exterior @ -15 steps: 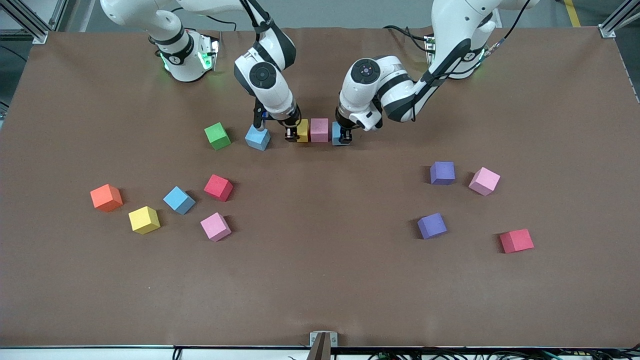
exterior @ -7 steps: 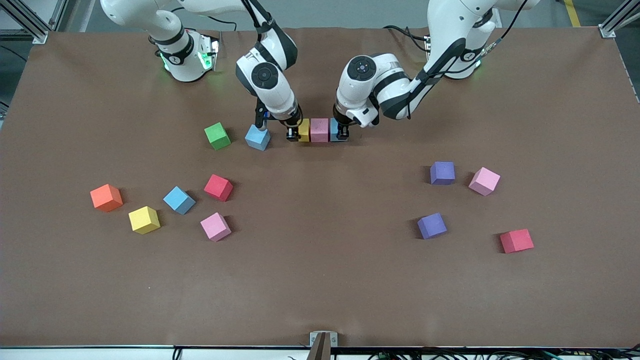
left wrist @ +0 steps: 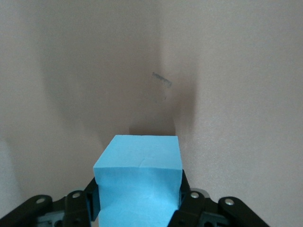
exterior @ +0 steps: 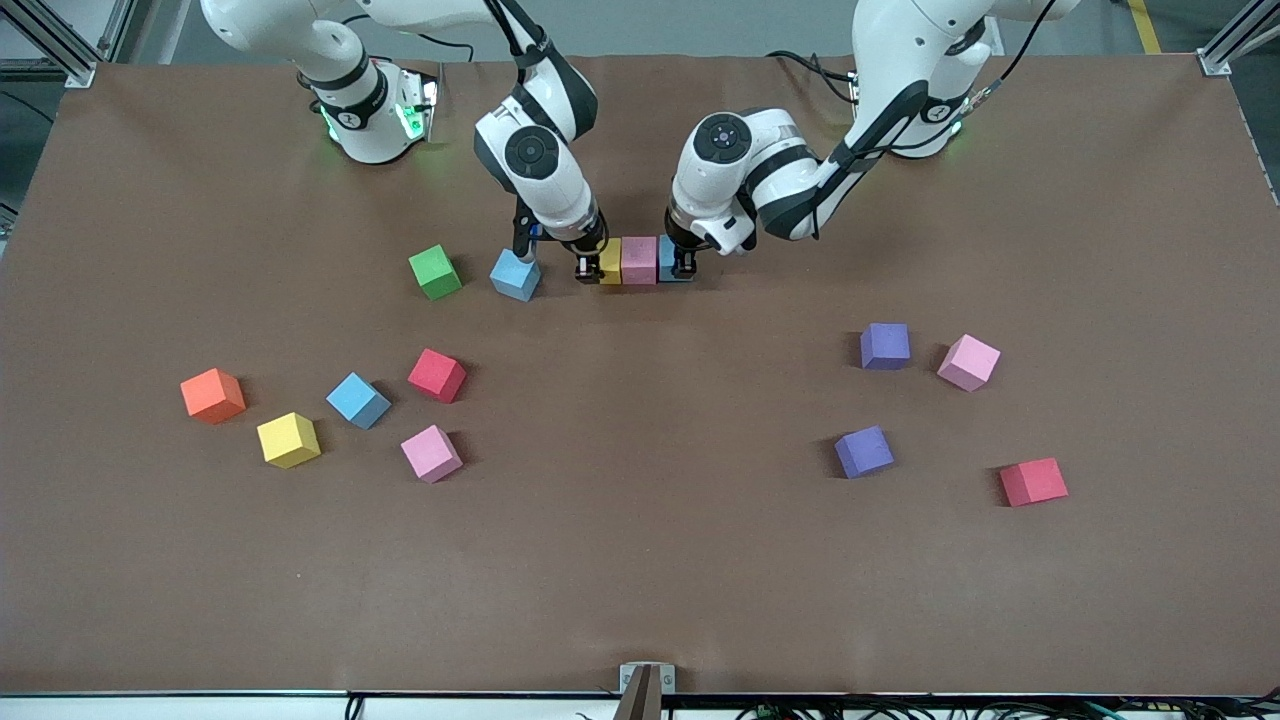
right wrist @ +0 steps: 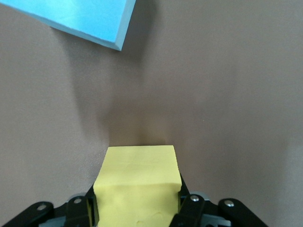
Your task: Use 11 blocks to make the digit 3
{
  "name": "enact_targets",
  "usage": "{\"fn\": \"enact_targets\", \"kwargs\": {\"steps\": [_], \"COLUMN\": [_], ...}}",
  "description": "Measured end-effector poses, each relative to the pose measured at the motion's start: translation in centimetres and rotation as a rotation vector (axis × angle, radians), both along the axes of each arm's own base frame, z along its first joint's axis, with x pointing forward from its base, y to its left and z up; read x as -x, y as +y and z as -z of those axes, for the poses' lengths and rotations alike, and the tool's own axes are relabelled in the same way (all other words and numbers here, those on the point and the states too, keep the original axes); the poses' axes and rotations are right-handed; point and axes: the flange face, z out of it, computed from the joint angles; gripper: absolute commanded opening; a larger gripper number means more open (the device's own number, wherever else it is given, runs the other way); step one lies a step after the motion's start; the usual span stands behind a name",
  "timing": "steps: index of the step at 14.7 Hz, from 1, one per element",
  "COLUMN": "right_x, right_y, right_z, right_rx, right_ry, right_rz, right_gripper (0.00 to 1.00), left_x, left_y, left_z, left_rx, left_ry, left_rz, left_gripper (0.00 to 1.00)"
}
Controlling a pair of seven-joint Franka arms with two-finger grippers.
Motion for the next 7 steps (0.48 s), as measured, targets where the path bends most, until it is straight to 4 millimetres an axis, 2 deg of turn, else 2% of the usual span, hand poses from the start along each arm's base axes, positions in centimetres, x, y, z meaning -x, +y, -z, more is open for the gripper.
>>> {"fn": "enact_targets", "kwargs": {"steps": [4,7], "right_x": [0.44,0.35], "right_y": [-0.3,-0.19], "right_z": [1.04,0.99], "right_rx": [0.031,0.03], "right_ry": [0.036,0.037], "right_rz": [0.006,0.009], "right_gripper": [1.0,1.0], "left_x": [0.1,0.11], "left_y": [0.01,0.01], "left_z": [0.34,0.43], "left_rx": [0.0,0.0], "left_ry": [0.008,0.009], "left_rz": [0.0,-0.001], "left_gripper": [0.09,0.09]}}
